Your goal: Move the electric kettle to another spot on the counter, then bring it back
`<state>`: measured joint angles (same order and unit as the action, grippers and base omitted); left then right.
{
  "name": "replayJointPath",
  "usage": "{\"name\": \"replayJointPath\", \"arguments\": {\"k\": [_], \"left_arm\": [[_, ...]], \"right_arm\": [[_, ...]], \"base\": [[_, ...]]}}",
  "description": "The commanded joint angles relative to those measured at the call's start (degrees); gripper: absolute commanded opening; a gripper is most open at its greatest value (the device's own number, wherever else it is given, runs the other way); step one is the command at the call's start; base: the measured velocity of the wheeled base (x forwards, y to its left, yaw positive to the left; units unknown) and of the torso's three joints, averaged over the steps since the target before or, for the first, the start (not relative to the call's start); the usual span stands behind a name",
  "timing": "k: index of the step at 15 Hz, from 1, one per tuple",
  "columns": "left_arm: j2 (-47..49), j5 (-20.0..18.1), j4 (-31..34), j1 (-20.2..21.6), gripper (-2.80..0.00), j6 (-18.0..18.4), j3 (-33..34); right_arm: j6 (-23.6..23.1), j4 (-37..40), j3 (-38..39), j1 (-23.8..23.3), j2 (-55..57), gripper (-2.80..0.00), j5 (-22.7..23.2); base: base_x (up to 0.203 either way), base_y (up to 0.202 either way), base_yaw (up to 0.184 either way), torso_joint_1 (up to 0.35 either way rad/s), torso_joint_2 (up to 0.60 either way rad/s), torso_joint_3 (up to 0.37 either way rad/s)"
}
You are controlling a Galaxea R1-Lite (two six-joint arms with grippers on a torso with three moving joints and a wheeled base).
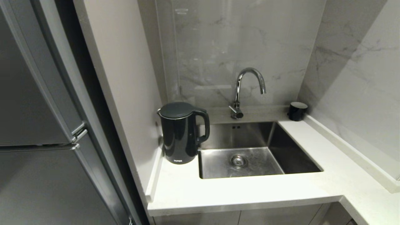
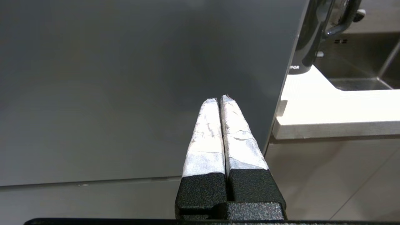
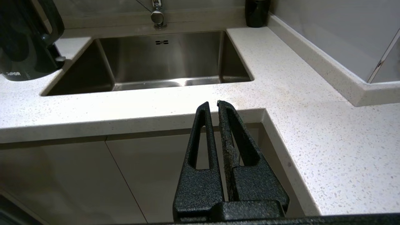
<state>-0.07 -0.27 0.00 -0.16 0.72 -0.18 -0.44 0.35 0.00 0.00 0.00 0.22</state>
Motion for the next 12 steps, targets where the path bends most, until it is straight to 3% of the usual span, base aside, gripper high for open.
{"name": "replayJointPath", "arguments": {"k": [1, 12], "left_arm": [[0.07, 0.00, 0.00, 0.05, -2.80, 0.05, 0.01], [0.07, 0.00, 0.00, 0.07, -2.80, -0.02, 0.01]], "right_arm": [[0.00, 0.00, 0.00, 0.00, 0.09, -2.80, 0.04], [0.00, 0.00, 0.00, 0.00, 0.09, -2.80, 0.04]], "base": [[0.000, 0.000, 0.000, -0.127, 0.34, 0.207], [0.000, 0.000, 0.000, -0.133, 0.37, 0.236]]}}
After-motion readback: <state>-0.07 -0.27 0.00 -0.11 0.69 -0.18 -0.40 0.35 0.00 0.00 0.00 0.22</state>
